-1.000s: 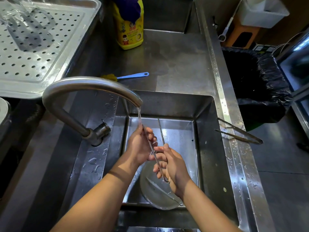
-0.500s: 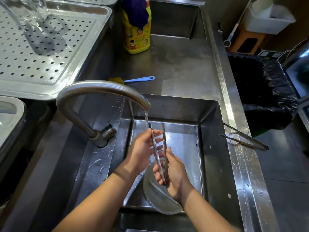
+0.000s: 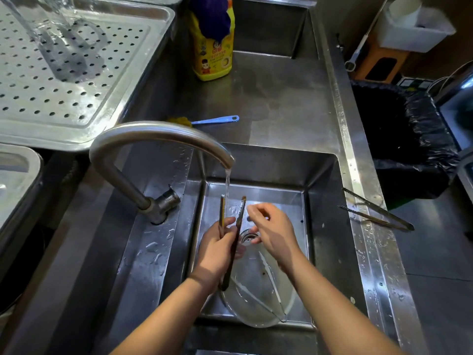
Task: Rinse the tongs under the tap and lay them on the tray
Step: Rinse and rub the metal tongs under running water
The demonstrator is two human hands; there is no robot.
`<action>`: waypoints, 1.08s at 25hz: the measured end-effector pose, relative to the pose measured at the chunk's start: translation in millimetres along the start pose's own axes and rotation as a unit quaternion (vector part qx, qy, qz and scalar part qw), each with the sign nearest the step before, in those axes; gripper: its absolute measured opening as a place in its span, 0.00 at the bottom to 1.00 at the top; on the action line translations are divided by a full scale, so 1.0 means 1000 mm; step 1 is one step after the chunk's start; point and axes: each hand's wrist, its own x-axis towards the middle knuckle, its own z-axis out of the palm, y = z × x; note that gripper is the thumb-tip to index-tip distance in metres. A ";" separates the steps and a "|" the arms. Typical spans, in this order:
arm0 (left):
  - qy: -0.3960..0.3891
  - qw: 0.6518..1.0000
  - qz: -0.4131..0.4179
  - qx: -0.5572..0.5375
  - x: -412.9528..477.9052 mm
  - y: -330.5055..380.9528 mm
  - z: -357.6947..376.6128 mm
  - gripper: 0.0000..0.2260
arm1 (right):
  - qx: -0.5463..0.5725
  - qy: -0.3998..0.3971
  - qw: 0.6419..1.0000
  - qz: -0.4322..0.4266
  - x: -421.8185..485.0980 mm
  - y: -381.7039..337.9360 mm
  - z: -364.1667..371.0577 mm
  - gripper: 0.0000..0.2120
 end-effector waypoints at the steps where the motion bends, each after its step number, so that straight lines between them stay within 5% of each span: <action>1: 0.008 0.999 0.019 0.024 -0.002 -0.001 0.000 0.09 | -0.007 0.001 1.000 -0.012 0.008 -0.009 0.004 0.12; 4: 0.018 0.992 0.075 0.097 -0.006 0.002 -0.003 0.14 | -0.036 0.016 0.999 -0.034 0.028 -0.027 0.022 0.13; 12: 0.011 0.951 0.188 0.247 -0.004 0.000 -0.028 0.20 | 0.094 -0.046 0.994 -0.024 0.020 -0.019 0.047 0.10; 27: 0.004 0.957 0.236 0.169 0.003 0.004 -0.032 0.21 | 0.046 -0.068 0.997 0.004 0.028 -0.023 0.057 0.08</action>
